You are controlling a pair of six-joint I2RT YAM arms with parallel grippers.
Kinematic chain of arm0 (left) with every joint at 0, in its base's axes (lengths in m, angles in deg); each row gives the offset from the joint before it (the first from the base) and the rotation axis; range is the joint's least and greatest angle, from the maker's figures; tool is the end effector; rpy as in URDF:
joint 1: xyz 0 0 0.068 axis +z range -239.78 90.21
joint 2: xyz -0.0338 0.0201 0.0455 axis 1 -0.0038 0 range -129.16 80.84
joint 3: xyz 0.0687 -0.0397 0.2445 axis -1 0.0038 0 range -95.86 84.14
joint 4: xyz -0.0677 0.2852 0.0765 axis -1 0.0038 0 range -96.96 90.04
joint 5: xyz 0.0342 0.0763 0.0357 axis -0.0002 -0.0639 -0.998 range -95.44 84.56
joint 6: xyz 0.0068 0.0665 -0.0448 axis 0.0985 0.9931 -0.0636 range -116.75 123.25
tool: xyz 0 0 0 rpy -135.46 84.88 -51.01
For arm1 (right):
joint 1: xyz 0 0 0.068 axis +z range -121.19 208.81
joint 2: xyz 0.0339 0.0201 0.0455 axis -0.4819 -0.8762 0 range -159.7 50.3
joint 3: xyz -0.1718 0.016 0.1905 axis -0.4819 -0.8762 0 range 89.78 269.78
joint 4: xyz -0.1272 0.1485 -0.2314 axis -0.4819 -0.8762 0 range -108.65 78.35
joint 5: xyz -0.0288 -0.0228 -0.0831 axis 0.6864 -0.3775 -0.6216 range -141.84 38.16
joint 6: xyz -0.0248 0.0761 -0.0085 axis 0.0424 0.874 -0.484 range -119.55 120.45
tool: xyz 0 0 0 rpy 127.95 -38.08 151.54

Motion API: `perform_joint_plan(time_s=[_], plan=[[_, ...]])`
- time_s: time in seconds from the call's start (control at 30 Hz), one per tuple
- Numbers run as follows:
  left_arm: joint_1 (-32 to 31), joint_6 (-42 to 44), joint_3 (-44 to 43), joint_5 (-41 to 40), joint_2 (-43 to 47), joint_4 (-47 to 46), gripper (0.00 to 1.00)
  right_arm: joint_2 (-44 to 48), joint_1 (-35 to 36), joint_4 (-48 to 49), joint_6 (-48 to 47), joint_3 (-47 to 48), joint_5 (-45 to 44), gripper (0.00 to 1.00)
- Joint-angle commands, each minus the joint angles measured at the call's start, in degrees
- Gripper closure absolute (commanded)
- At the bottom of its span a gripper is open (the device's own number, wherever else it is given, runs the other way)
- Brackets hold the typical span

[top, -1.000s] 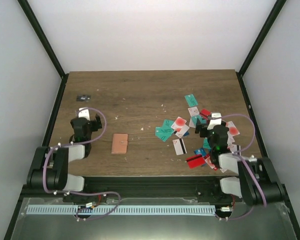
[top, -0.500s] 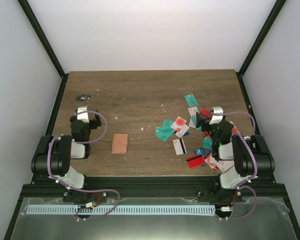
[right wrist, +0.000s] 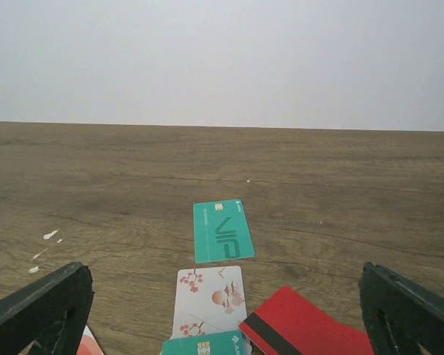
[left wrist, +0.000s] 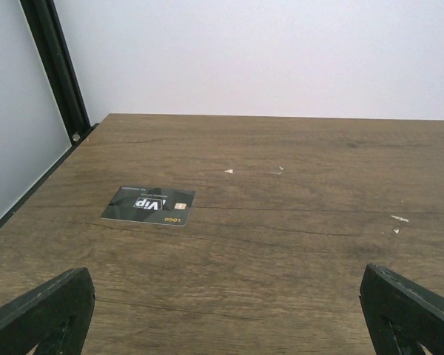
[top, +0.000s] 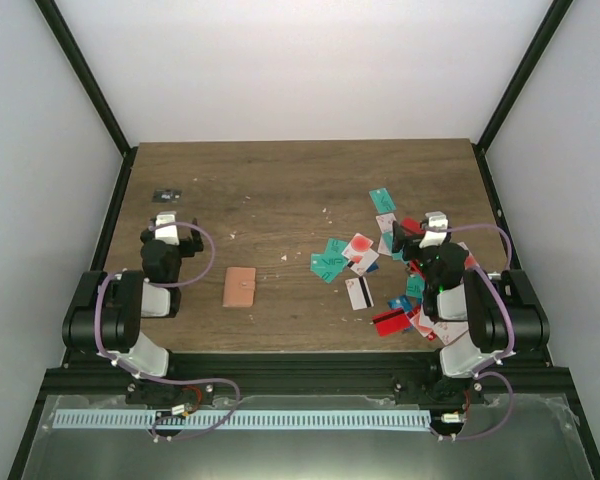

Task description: Put the credit cards into the card holder

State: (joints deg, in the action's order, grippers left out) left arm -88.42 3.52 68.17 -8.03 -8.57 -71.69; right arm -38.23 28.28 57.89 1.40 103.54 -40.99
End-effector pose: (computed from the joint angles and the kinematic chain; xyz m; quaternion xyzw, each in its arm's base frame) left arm 0.2989 0.0102 0.0797 -0.0220 0.7584 0.0265 0.6509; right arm 0.2892 0.0106 0.0852 -0.0542 0.7361 0.0723 0.6708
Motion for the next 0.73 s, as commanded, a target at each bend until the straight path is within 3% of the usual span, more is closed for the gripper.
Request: perform_joint_plan(time_s=[0.0,0.7], plan=[[0.1,0.5,-0.3,1.5,0.1,-2.3,0.00,0.3,0.0,1.9,0.0,0.1,-1.0,0.00],[0.1,0.5,-0.3,1.5,0.1,-2.3,0.00,0.2,0.0,1.8,0.0,0.2,-1.0,0.00]])
